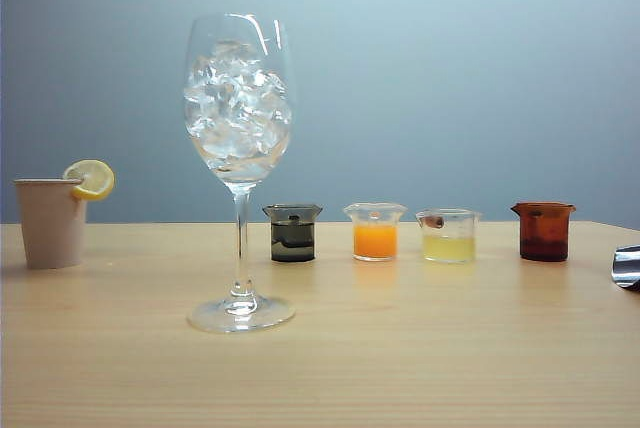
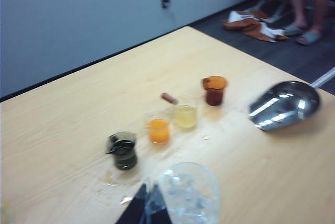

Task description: Pick up the ice scoop on the desk filled with ice cubes, pour the ice into the goblet, and finally put the scoop back on the table.

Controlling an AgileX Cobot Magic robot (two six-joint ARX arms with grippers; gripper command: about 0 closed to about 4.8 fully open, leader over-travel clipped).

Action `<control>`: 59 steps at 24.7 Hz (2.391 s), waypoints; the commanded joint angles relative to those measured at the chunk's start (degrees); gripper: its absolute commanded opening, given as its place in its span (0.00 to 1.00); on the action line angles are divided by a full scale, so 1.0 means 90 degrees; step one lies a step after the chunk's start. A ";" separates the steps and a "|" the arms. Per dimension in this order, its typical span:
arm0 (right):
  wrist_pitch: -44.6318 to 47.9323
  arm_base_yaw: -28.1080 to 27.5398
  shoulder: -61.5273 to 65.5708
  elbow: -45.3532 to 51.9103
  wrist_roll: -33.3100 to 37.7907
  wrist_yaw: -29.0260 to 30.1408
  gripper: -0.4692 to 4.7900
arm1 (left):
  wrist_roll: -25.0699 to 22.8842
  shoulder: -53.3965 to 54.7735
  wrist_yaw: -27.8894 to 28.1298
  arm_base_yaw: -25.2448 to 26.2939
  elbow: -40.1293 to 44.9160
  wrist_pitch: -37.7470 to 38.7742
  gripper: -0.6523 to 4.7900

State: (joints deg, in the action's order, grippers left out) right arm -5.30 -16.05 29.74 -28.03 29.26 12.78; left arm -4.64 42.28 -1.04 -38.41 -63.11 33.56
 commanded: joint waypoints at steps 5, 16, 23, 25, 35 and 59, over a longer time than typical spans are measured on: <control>-0.0340 0.2183 -0.0163 0.0000 -0.0889 -0.1785 0.08 | 0.0449 -0.0049 0.0406 0.0007 0.0228 -0.0381 0.11; 0.0051 0.4056 -0.0153 0.0420 -0.1333 -0.2730 0.08 | 0.0469 -0.1229 0.0641 0.0007 0.1921 -0.1678 0.11; 0.0775 0.4051 -0.0163 0.1175 -0.1768 -0.2242 0.08 | 0.0449 -0.2526 0.0641 0.0007 0.3585 -0.2419 0.11; 0.0767 0.4048 -0.0165 0.1214 -0.1807 -0.2310 0.08 | 0.0449 -0.2773 0.0644 0.0007 0.3973 -0.2647 0.11; 0.0801 0.4048 -0.0165 0.1222 -0.1741 -0.2669 0.15 | 0.0653 -0.3432 0.0646 0.0007 0.5251 -0.3349 0.11; 0.0784 0.4048 -0.0165 0.1222 -0.1749 -0.2671 0.15 | 0.0755 -0.4476 -0.0211 0.1943 0.6120 -0.4291 0.11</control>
State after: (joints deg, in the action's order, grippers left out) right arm 0.78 20.36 28.36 -16.91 13.47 -10.94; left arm 2.39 2.92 -2.35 -23.59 -7.92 -7.90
